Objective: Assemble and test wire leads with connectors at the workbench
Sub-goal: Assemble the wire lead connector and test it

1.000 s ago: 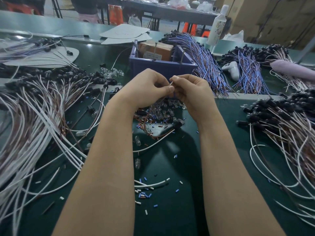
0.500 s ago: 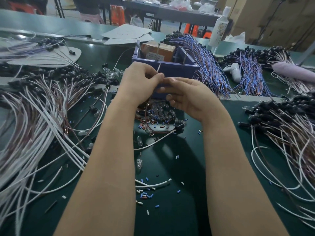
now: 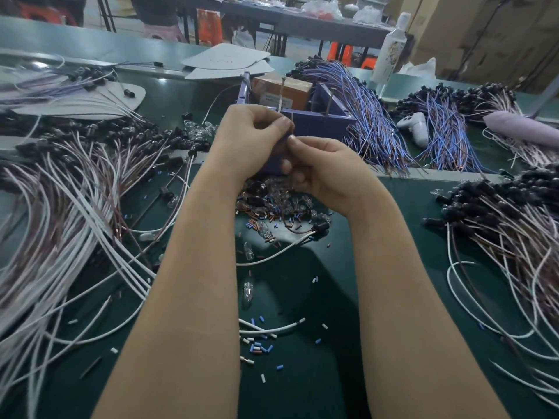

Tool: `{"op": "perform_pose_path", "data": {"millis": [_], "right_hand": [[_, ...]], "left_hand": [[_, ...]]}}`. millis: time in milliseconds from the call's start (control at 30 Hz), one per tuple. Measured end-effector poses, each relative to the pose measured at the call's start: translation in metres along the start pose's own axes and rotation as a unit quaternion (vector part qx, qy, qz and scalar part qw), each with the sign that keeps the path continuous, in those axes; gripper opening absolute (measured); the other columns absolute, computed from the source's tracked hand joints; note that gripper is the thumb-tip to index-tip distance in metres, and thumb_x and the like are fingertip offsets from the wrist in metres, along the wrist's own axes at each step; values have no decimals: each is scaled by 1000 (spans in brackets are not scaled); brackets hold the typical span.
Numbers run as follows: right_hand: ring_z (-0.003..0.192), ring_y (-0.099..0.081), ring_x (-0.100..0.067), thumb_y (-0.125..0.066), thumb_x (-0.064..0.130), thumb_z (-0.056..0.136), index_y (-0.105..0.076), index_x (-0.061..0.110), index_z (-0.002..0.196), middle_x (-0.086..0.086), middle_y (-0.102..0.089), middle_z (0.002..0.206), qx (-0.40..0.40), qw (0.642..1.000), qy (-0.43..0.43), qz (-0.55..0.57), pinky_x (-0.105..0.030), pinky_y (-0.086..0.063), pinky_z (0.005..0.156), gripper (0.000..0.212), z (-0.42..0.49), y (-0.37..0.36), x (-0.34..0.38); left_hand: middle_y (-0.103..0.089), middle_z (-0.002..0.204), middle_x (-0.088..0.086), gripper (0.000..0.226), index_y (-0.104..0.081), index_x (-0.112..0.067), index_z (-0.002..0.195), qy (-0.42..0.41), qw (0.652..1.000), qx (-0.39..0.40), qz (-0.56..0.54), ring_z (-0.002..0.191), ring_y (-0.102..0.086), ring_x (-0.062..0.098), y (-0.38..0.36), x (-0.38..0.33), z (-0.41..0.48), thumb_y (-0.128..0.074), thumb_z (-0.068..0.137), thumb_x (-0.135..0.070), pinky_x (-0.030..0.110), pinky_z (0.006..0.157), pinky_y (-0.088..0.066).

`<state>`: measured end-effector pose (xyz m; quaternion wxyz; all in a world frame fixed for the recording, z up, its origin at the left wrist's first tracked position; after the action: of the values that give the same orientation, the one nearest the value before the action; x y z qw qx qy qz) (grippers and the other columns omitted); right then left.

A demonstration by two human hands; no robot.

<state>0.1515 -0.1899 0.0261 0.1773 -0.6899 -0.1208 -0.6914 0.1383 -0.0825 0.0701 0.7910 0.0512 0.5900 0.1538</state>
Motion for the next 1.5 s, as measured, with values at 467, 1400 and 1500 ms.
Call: {"op": "perform_pose_path", "data": {"millis": [467,1400,1500], "right_hand": [[45,-37,-7,-46,16,99,-67,10,93,3,-56,55,25,996,-4,-81,-16,-30,47,23,-4,2,3],[54,-56,-5,-50,2,94,-72,13,80,4,-71,74,-32,989,114,90,-14,-49,56,29,3,-4,14],[59,-57,-5,-50,4,95,-69,8,88,3,-71,76,-60,984,120,118,-14,-51,60,21,1,4,16]], "left_hand": [[-59,68,0,13,-71,-4,88,14,998,-44,-40,57,-52,3,3,4,2,-62,86,-13,19,62,-50],[-67,106,-4,29,-64,-22,107,-48,996,-58,-49,95,-62,5,14,-26,0,-42,94,-9,27,89,-51],[-61,120,4,33,-50,-18,129,0,993,-33,117,107,-59,20,16,-15,4,-42,96,-18,37,96,-48]]}}
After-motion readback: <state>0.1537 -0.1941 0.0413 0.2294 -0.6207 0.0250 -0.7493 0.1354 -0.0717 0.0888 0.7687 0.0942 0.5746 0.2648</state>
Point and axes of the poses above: each hand's wrist, its own z-axis towards the middle knuckle, its own y-axis out of the back of the hand, x = y × z, the point moved 8 cm from there along z, towards the middle knuckle
